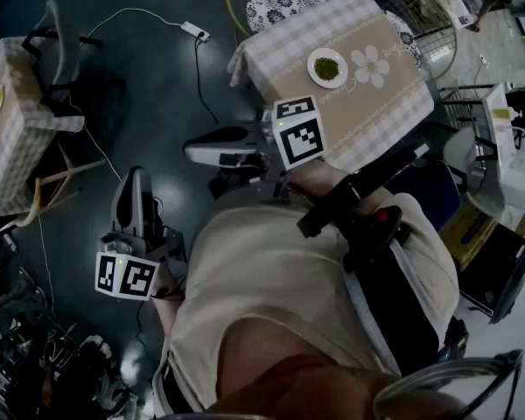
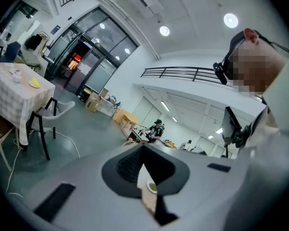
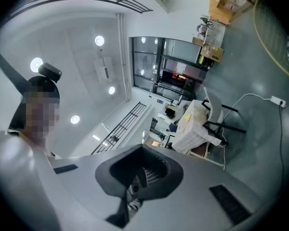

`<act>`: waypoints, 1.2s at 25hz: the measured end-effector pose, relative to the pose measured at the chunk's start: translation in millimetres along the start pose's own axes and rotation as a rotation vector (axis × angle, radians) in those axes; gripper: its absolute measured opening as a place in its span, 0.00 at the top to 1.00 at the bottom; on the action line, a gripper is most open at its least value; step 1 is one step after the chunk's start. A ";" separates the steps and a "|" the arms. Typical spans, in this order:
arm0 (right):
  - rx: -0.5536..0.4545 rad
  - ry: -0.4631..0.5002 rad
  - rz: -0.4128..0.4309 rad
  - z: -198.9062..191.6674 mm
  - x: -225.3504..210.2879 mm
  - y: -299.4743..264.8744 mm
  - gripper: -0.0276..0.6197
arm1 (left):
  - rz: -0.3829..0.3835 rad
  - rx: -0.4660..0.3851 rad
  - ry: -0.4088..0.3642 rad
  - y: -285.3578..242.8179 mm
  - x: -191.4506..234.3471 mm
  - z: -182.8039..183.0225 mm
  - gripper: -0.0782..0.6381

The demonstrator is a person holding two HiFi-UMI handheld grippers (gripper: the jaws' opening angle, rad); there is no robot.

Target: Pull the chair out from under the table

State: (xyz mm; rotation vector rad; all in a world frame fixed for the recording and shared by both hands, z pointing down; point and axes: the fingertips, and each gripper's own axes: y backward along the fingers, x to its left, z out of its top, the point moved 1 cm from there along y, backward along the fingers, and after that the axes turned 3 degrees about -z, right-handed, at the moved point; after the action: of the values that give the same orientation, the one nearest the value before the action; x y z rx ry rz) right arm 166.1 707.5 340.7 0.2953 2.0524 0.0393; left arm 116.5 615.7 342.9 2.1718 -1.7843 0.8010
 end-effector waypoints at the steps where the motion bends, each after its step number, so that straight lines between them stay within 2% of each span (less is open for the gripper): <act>1: 0.004 -0.018 0.010 -8.5 4.2 -9.6 0.95 | -0.001 0.004 0.008 9.6 3.9 -1.2 0.88; 5: 0.032 -0.051 0.043 -41.9 23.8 -38.4 0.95 | -0.005 0.012 0.031 40.9 11.8 -4.8 0.88; 9: 0.069 -0.029 0.073 -62.2 46.0 -36.8 0.95 | -0.005 -0.017 -0.012 58.3 -3.6 -4.6 0.88; 13: 0.050 -0.030 0.017 -69.9 37.4 -25.9 0.95 | -0.015 -0.002 -0.010 56.2 -5.4 -16.1 0.88; 16: 0.034 0.026 0.011 -66.2 26.7 -38.0 0.95 | -0.015 -0.007 -0.038 56.1 11.7 -10.1 0.88; 21: 0.081 0.091 0.011 -56.5 17.8 -50.3 0.95 | 0.023 -0.050 -0.108 56.0 16.4 4.7 0.88; 25: 0.097 0.115 0.019 -46.5 18.4 -47.8 0.95 | 0.027 -0.046 -0.119 41.7 9.8 8.3 0.88; 30: 0.153 0.176 -0.050 -32.1 -5.3 -38.3 0.95 | 0.074 -0.029 -0.109 14.2 14.6 6.1 0.88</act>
State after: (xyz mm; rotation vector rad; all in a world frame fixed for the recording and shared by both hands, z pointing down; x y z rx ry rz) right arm 133.1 672.3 354.9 0.3454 2.2409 -0.1272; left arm 106.2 597.1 343.2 2.1812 -1.9260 0.6808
